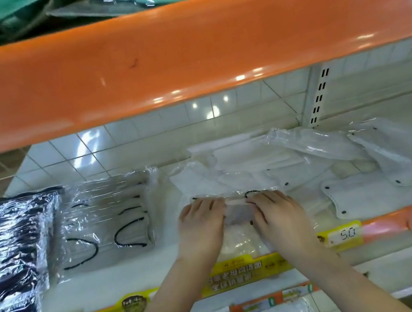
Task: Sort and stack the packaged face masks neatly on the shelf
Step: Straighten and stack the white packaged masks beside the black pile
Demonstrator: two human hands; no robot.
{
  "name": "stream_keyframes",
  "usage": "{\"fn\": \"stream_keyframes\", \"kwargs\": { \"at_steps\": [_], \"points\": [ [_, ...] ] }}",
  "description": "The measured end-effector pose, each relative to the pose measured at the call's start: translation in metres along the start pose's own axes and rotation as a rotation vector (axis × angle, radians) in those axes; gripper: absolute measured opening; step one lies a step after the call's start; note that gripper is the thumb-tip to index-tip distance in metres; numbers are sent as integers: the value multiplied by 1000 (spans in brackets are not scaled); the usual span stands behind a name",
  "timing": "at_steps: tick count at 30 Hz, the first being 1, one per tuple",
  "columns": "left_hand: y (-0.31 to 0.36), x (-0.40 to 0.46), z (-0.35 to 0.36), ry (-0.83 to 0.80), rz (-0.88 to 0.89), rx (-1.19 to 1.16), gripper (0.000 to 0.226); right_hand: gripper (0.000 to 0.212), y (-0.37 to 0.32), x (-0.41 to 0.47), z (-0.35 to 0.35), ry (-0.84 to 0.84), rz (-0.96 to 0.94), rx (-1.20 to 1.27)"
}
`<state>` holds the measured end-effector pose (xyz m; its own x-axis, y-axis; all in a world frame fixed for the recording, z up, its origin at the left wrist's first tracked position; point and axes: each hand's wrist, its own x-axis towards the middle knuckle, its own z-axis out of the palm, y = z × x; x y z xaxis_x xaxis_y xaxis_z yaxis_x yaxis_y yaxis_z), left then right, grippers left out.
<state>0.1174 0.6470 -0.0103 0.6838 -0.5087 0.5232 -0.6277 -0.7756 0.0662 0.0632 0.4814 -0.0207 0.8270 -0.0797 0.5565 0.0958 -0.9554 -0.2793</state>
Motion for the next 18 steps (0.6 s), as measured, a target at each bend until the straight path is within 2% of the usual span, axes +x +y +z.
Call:
{"fn": "stream_keyframes", "kwargs": {
  "at_steps": [3,8,15,18],
  "points": [
    [-16,-7,-20,87,-30,17,34,27,-25,10,-1,9,-24,77],
    [-58,-30,-56,197,-94,69,31,25,-76,26,12,34,-107,150],
    [-127,-76,-92,222,-191,175,31,32,-156,36,51,-40,-243,177],
    [-154,-100,-89,169,-222,205,30,33,-180,30,71,-118,-277,162]
  ]
}}
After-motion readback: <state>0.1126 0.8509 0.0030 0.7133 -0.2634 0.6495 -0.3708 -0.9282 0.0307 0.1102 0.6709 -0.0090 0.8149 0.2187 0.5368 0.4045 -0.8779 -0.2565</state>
